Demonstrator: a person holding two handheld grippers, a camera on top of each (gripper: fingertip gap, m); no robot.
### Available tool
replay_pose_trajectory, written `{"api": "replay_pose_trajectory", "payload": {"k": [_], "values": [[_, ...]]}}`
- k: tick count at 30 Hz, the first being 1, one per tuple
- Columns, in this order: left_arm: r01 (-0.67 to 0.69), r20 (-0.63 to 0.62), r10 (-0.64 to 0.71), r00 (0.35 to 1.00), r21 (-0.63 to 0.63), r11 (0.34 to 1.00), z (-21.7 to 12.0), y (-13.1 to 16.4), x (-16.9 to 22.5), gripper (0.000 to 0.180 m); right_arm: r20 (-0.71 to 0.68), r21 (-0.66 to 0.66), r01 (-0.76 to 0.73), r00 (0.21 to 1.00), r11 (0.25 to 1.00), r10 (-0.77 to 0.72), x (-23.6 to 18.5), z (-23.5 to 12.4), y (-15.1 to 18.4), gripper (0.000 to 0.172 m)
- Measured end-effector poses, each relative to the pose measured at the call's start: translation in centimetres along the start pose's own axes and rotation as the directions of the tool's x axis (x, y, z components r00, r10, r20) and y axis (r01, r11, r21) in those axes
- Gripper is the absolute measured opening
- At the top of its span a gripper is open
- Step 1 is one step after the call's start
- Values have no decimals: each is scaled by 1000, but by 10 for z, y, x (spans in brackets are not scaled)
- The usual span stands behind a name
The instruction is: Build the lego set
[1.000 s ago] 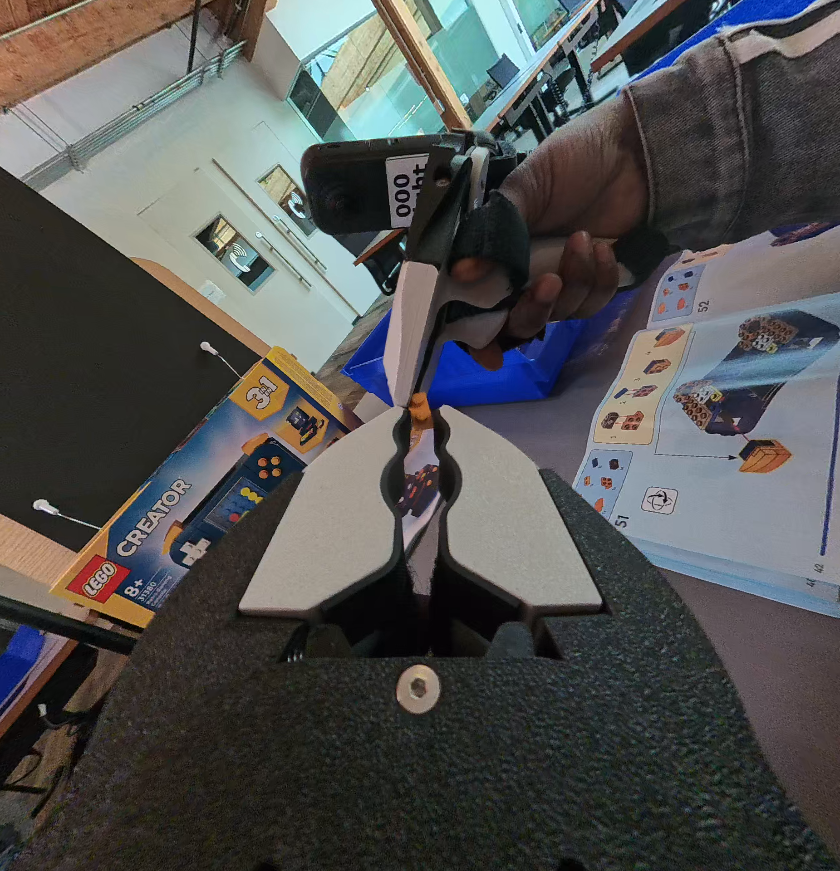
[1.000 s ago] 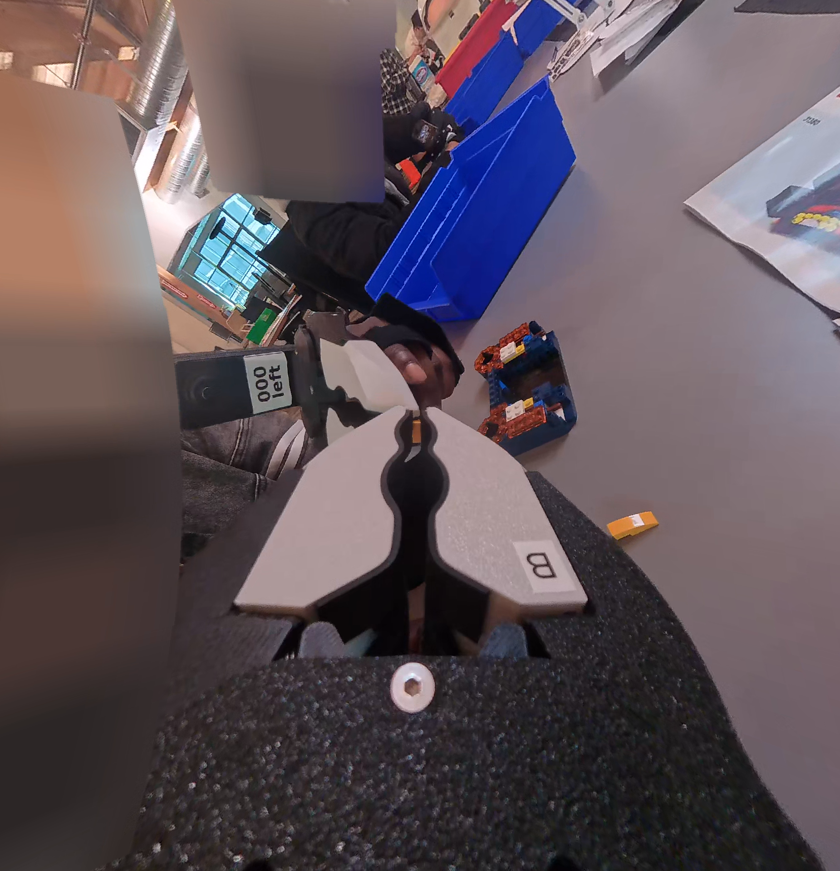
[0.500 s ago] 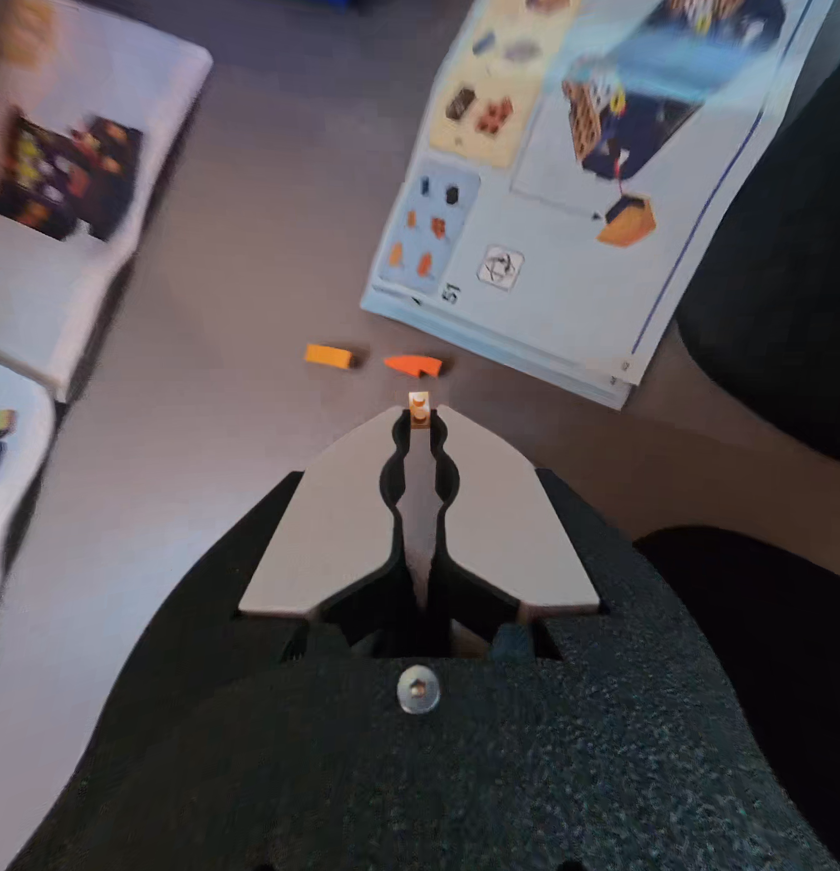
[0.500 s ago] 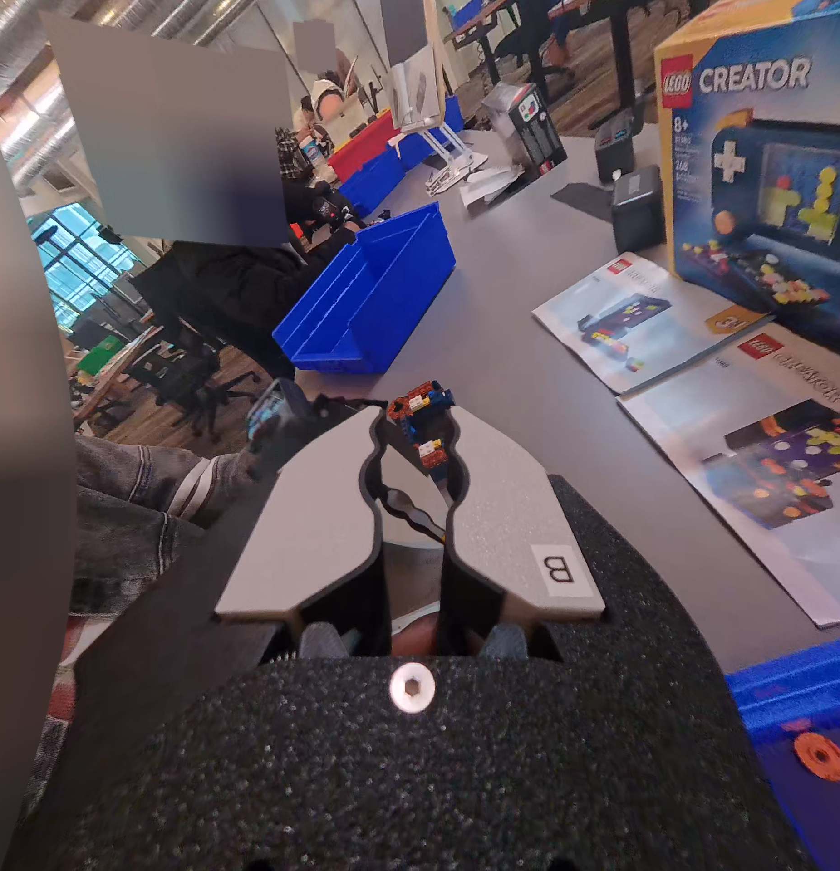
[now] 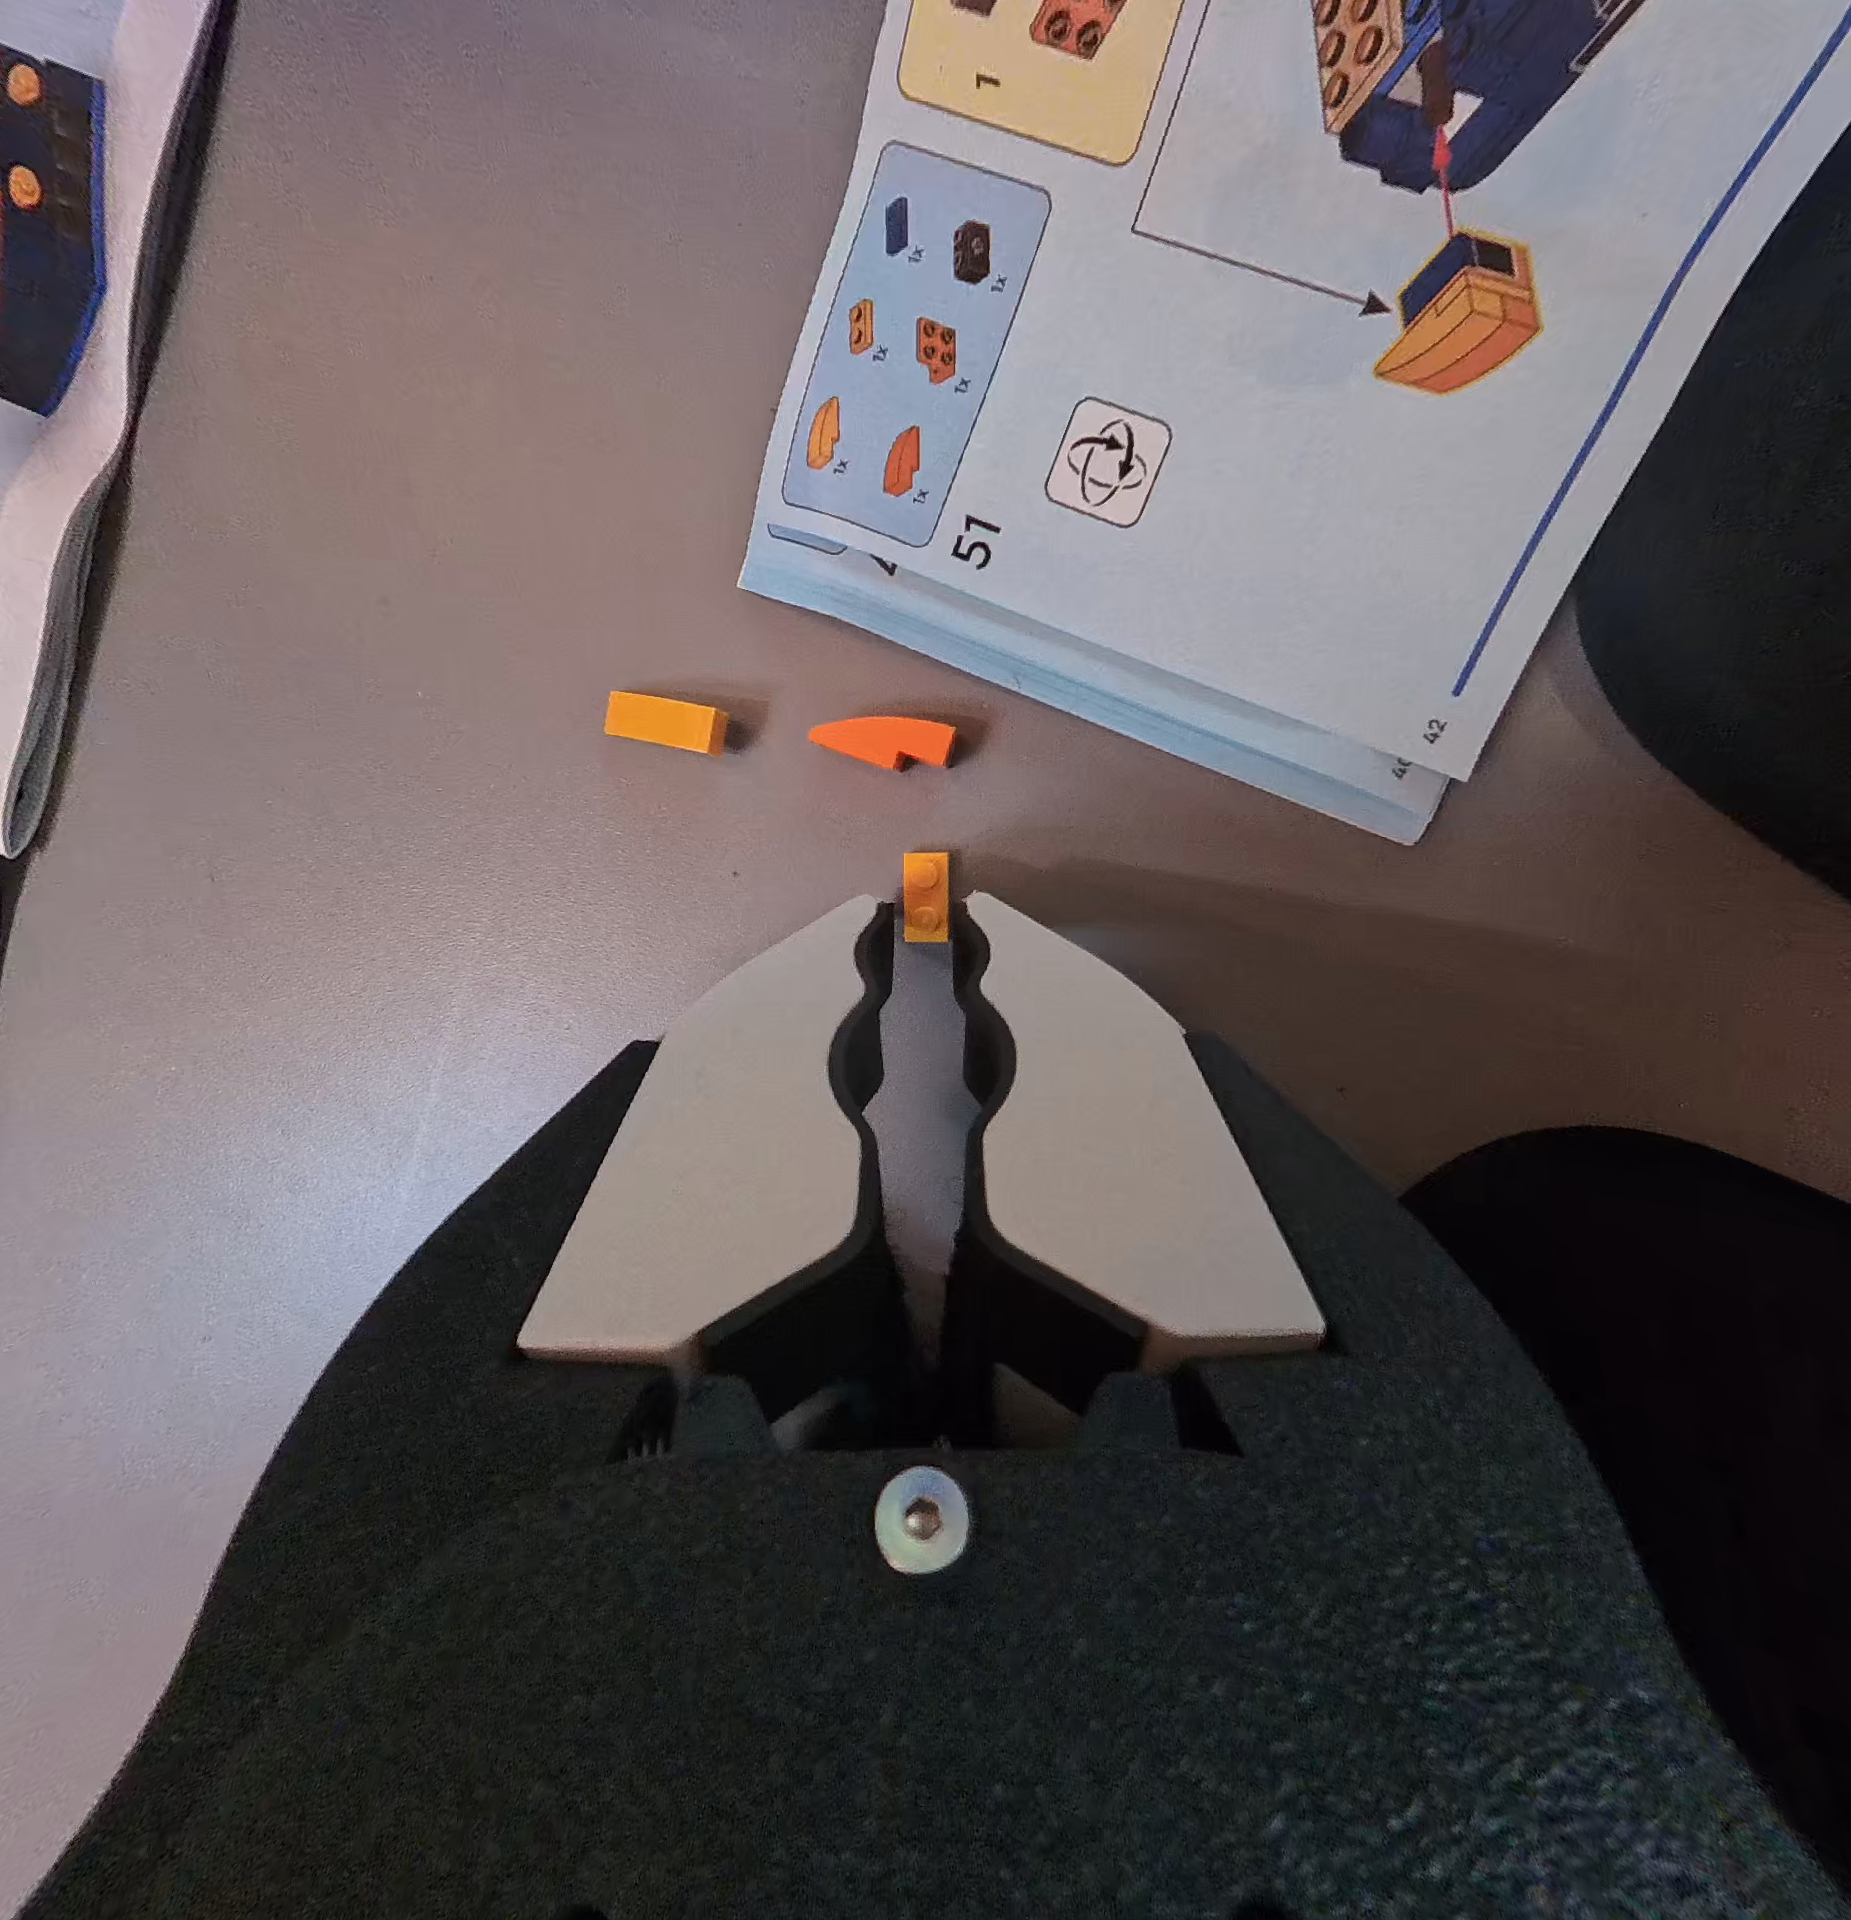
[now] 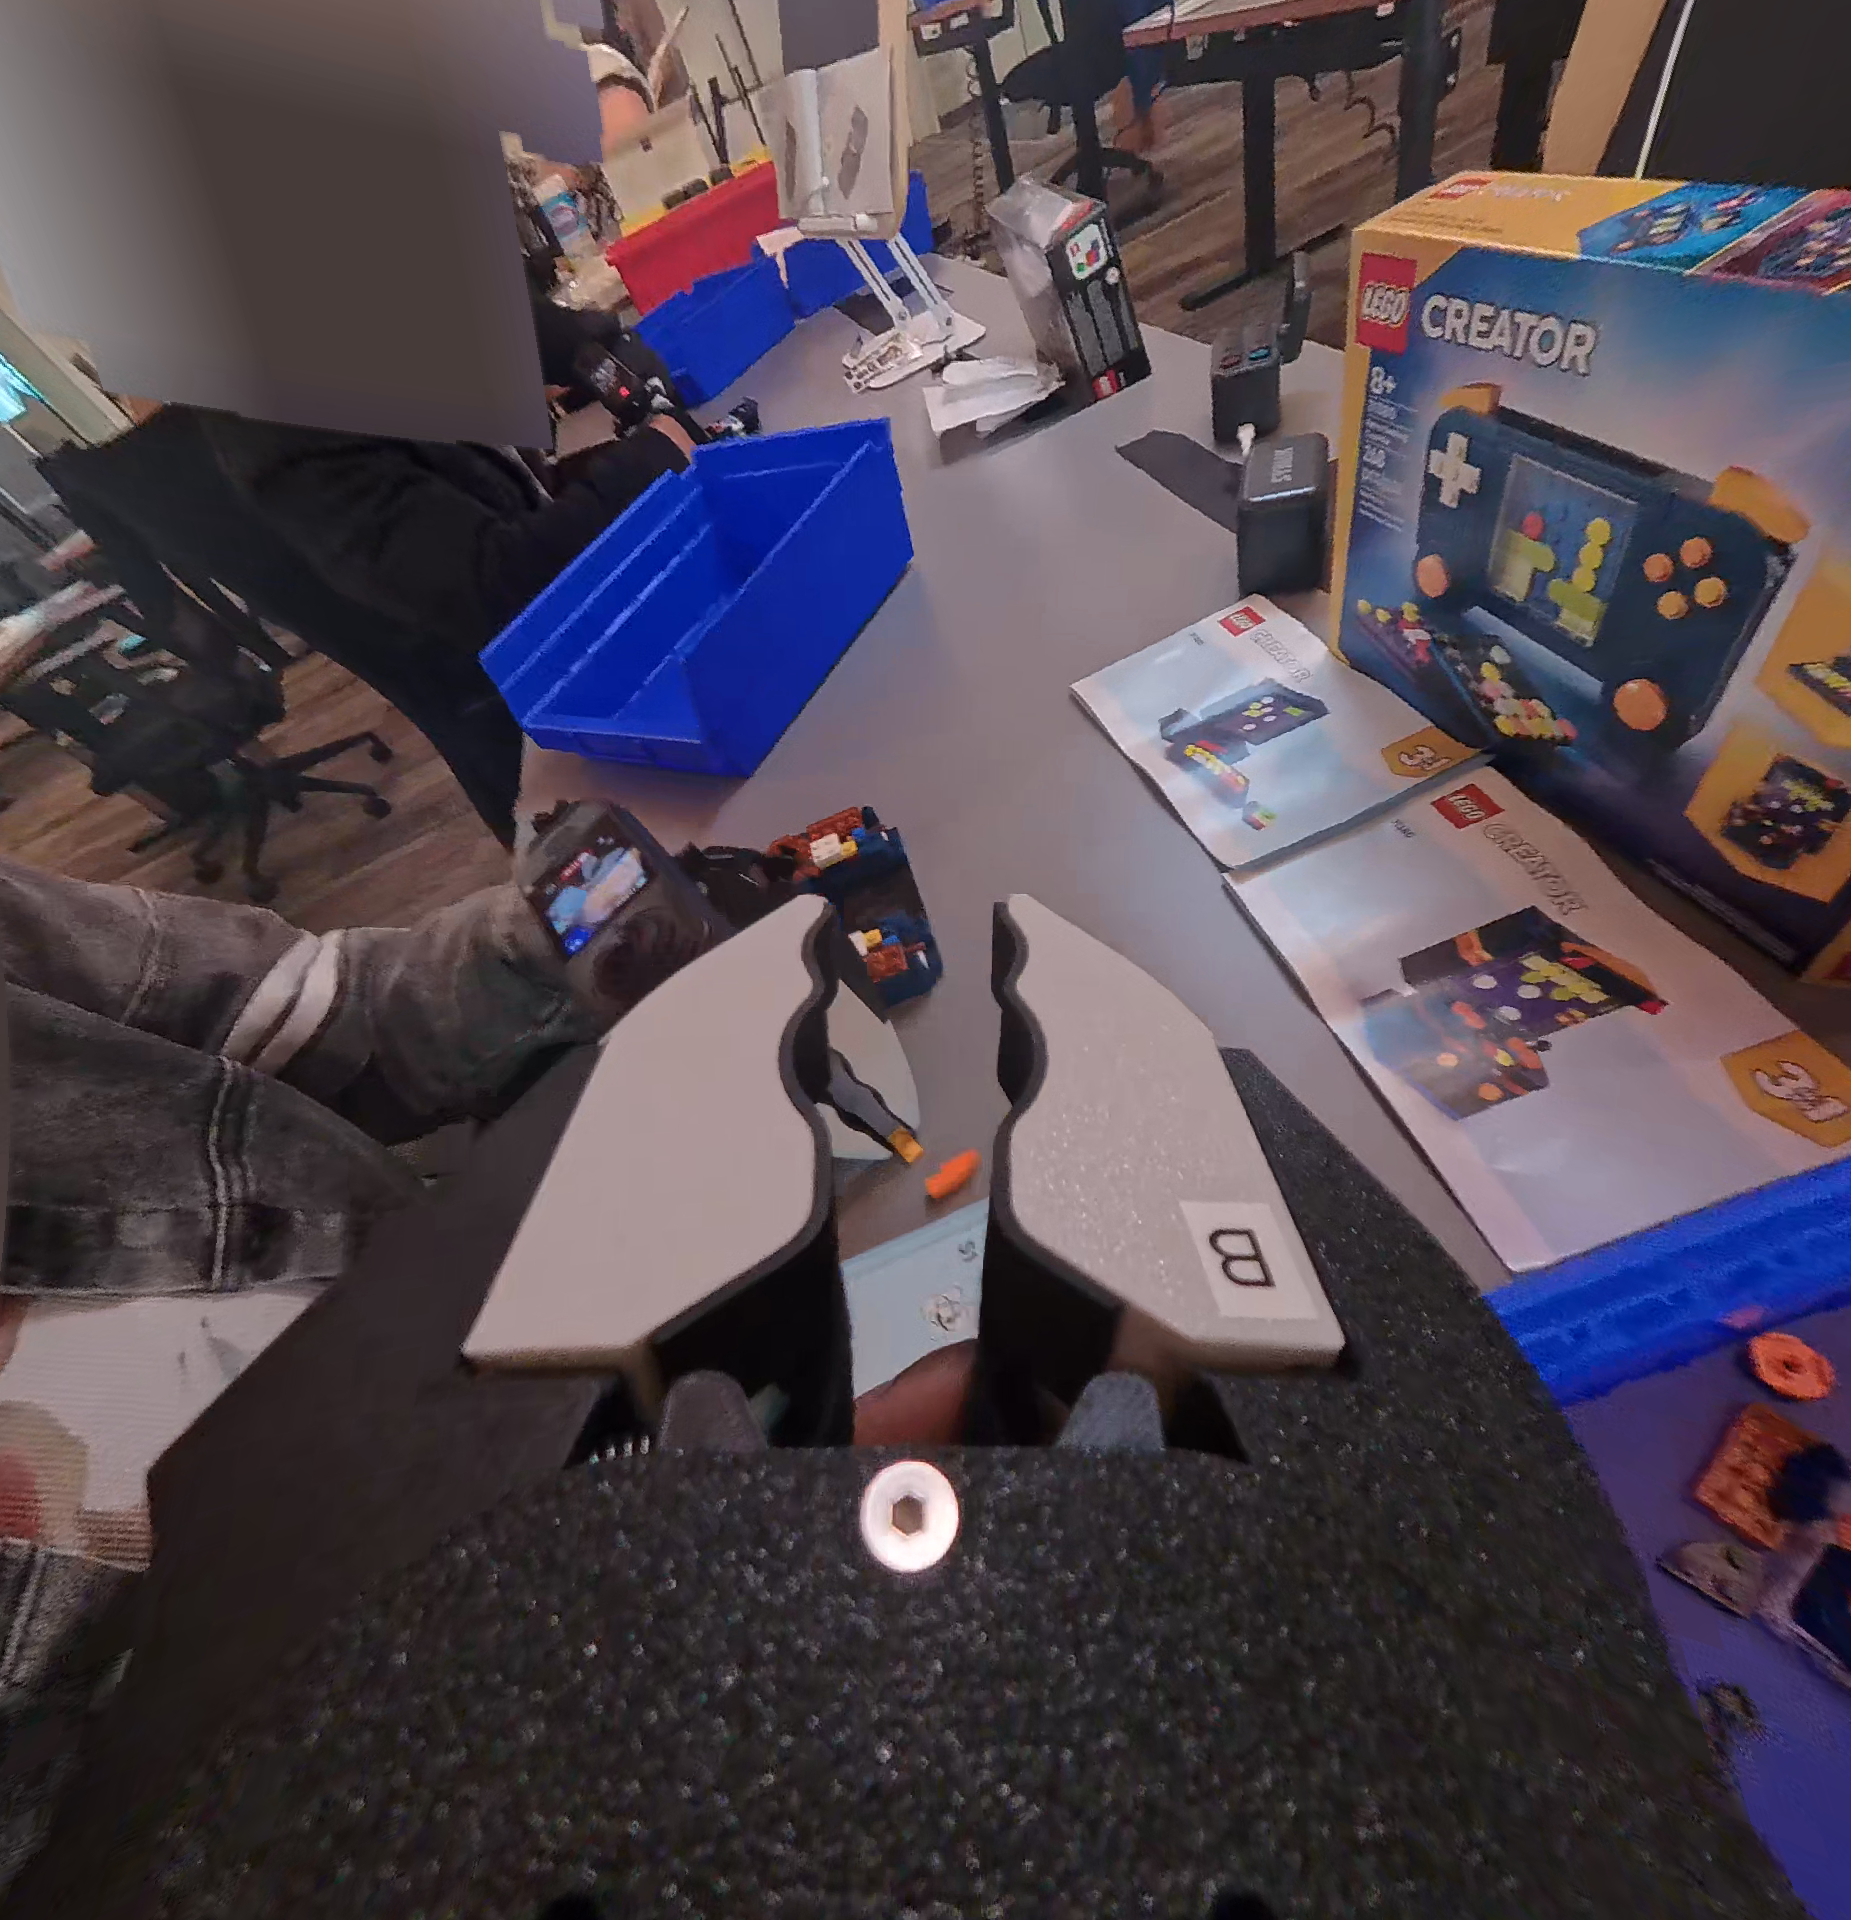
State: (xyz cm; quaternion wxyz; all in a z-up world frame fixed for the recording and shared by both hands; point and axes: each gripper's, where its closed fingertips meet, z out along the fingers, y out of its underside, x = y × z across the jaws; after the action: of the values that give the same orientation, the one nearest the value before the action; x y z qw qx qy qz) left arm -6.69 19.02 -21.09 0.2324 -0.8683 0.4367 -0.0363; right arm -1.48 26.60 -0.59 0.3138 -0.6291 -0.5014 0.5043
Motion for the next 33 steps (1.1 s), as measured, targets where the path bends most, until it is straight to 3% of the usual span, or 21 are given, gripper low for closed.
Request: {"api": "replay_pose_trajectory", "payload": {"k": [6,9,14,17,19,22,26,33], "values": [[10,-21,-9,1000,51,999,-3,-6,0,14,-126,-137,141,979,981,-158,9,-13,13,40],[27,53,-37,998,167,986,-13,-22,-14,19,-223,-172,189,948,967,-225,18,-21,11,38],[-55,265,-116,957,558,828,-60,-70,-46,18,-383,-274,180,881,945,-279,47,-46,19,21],[-66,265,-154,952,668,741,-70,-83,-47,18,-484,-337,110,832,935,-272,72,-68,29,13],[-84,288,-177,941,706,703,-73,-87,-50,18,-503,-332,85,826,939,-253,79,-77,31,0],[-142,332,-167,928,732,667,-77,-90,-50,5,-509,-298,55,835,953,-207,84,-86,31,0],[-94,241,-137,961,748,657,-73,-92,-40,0,-540,-333,11,818,943,-200,98,-101,43,0],[-148,308,-130,943,734,663,-70,-90,-46,2,-557,-445,-177,823,878,-117,132,-105,92,15]]}}
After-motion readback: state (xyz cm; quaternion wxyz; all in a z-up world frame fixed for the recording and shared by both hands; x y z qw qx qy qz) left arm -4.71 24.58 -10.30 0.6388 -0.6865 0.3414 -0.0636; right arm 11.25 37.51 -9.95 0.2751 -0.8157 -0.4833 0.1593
